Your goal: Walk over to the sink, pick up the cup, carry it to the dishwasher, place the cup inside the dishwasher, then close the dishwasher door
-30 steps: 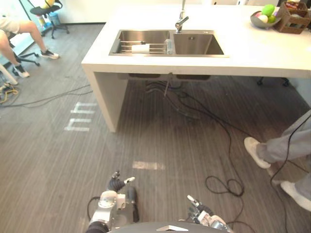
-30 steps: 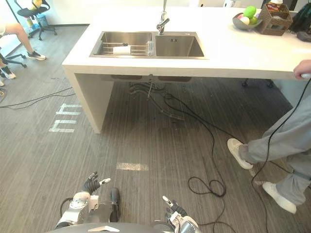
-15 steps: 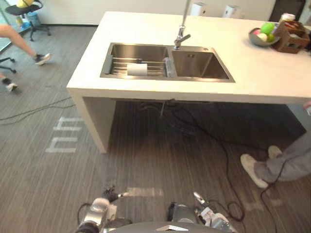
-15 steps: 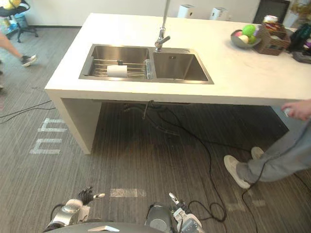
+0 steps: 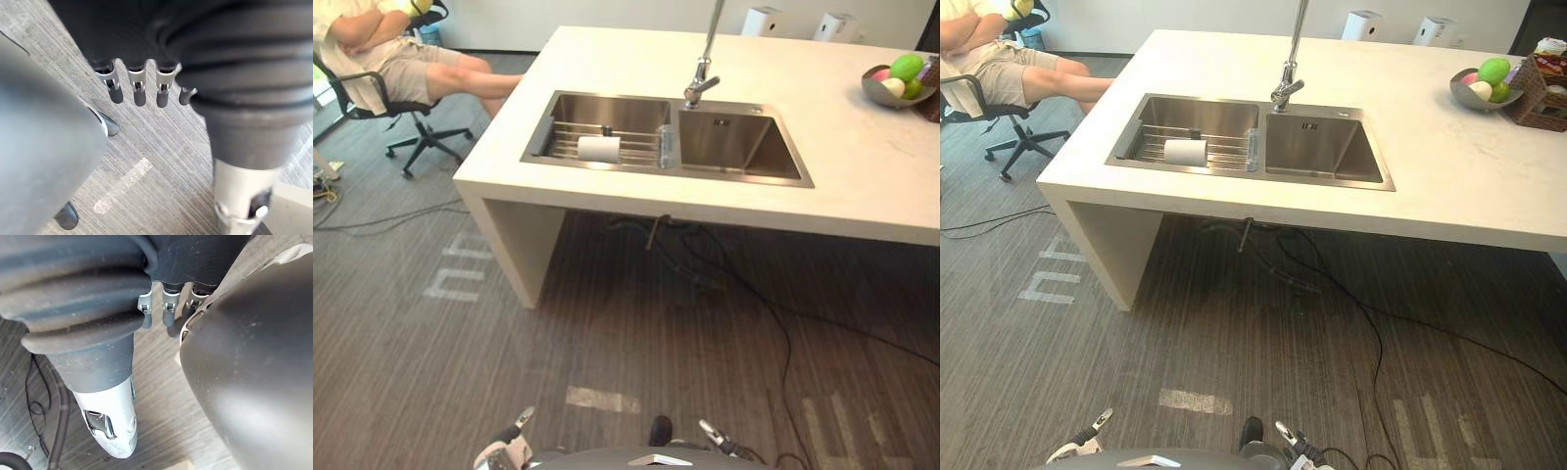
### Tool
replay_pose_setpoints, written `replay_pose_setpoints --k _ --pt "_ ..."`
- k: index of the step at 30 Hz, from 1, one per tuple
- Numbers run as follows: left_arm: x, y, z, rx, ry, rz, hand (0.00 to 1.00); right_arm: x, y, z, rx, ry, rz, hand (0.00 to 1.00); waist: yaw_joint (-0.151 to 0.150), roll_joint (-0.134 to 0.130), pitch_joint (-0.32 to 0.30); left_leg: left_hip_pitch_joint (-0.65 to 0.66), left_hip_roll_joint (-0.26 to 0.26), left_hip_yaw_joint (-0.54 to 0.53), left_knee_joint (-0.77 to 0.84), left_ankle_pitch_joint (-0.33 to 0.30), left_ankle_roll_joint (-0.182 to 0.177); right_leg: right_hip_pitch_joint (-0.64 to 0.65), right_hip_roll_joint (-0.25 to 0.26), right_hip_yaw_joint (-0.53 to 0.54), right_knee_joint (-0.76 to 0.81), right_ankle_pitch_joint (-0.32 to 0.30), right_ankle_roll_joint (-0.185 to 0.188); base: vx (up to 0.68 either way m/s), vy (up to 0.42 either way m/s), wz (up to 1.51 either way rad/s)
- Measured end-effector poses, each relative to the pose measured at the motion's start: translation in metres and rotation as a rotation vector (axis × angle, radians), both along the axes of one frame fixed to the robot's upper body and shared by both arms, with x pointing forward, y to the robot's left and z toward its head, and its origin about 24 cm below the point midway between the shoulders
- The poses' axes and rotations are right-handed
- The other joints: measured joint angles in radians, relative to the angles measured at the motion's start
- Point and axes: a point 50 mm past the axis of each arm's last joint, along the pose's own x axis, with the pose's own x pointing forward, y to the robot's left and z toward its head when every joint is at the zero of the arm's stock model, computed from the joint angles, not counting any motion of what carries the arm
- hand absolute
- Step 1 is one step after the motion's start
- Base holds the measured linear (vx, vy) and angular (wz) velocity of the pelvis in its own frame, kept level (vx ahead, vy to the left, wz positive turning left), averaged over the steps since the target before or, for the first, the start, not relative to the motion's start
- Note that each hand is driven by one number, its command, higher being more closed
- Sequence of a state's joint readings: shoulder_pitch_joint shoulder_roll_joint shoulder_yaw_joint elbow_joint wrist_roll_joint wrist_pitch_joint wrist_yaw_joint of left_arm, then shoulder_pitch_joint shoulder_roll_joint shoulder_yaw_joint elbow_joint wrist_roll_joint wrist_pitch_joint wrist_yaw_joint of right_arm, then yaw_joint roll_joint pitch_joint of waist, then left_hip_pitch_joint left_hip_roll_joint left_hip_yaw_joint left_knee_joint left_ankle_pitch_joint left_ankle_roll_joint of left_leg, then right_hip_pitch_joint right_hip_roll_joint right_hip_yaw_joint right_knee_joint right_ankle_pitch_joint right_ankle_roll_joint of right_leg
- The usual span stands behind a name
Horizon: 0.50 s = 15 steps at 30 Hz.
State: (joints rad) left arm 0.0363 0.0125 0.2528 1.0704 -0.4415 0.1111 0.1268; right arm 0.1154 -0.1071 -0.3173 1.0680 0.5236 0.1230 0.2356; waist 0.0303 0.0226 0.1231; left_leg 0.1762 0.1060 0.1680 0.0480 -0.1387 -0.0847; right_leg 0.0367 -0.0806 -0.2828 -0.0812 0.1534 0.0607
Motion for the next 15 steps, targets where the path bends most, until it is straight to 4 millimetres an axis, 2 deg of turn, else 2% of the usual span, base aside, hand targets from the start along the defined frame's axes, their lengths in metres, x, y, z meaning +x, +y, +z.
replay_pose_setpoints --k 3,6,8,10,11,12,13,14,15 --pt "0.035 -0.013 0.015 0.023 -0.21 -0.049 0.0 0.002 0.002 0.001 -0.002 -0.018 -0.033 0.0 -0.007 0.001 0.0 0.023 0.006 0.031 0.005 -0.01 0.001 -0.001 -0.003 0.014 0.044 -0.022 0.0 0.0 0.033 -0.14" --pt "0.096 -0.03 0.06 0.058 -0.595 -0.094 0.0 0.005 0.007 0.002 -0.004 -0.062 -0.097 0.0 -0.023 -0.004 0.017 0.037 0.018 0.082 0.05 -0.054 0.006 -0.08 -0.041 0.016 0.281 -0.154 -0.007 -0.02 0.025 -0.09" --pt "0.135 -0.034 0.104 0.11 -0.877 -0.093 0.0 0.005 0.007 0.002 -0.001 -0.069 -0.166 0.0 -0.041 -0.031 0.008 0.008 0.012 0.081 0.132 -0.112 -0.006 -0.155 -0.094 0.003 0.476 -0.257 -0.003 0.01 -0.038 -0.03" --pt "0.158 -0.041 0.139 0.124 -1.07 -0.085 0.0 -0.002 0.003 0.001 -0.009 -0.046 -0.243 0.0 -0.042 -0.024 0.006 -0.02 0.018 0.076 0.192 -0.152 -0.001 -0.199 -0.122 -0.016 0.575 -0.327 -0.001 0.13 -0.104 0.03" --pt "0.165 -0.042 0.158 0.132 -1.156 -0.052 0.0 -0.01 0.001 0.0 -0.016 -0.013 -0.26 0.0 -0.047 -0.011 -0.005 -0.039 0.041 0.076 0.248 -0.172 0.008 -0.199 -0.122 -0.039 0.593 -0.368 -0.003 0.18 -0.072 0.44" --pt "0.171 -0.044 0.177 0.134 -1.23 -0.028 0.0 -0.021 -0.001 -0.002 -0.025 0.031 -0.281 0.0 -0.057 0.005 -0.002 -0.157 0.077 0.083 0.504 -0.168 0.062 -0.193 -0.127 -0.07 0.609 -0.404 -0.008 0.2 -0.144 0.64" --pt "0.173 -0.048 0.185 0.128 -1.263 -0.021 0.0 -0.028 -0.003 -0.003 -0.035 0.06 -0.277 0.0 -0.062 0.016 0.004 -0.236 0.103 0.071 0.655 -0.127 0.109 -0.178 -0.123 -0.084 0.608 -0.413 -0.012 0.23 -0.143 0.59" --pt "0.172 -0.049 0.2 0.126 -1.315 -0.001 0.0 -0.038 -0.007 -0.003 -0.05 0.088 -0.276 0.0 -0.054 0.041 0.021 -0.335 0.148 0.031 0.871 0.008 0.121 -0.12 -0.111 -0.087 0.583 -0.421 -0.022 0.26 -0.135 0.18" --pt "0.172 -0.047 0.205 0.132 -1.333 0.013 0.0 -0.042 -0.011 -0.002 -0.064 0.102 -0.267 0.0 -0.042 0.046 0.024 -0.373 0.16 0.012 0.942 0.041 0.094 -0.095 -0.105 -0.089 0.57 -0.426 -0.026 0.33 -0.004 -0.16"
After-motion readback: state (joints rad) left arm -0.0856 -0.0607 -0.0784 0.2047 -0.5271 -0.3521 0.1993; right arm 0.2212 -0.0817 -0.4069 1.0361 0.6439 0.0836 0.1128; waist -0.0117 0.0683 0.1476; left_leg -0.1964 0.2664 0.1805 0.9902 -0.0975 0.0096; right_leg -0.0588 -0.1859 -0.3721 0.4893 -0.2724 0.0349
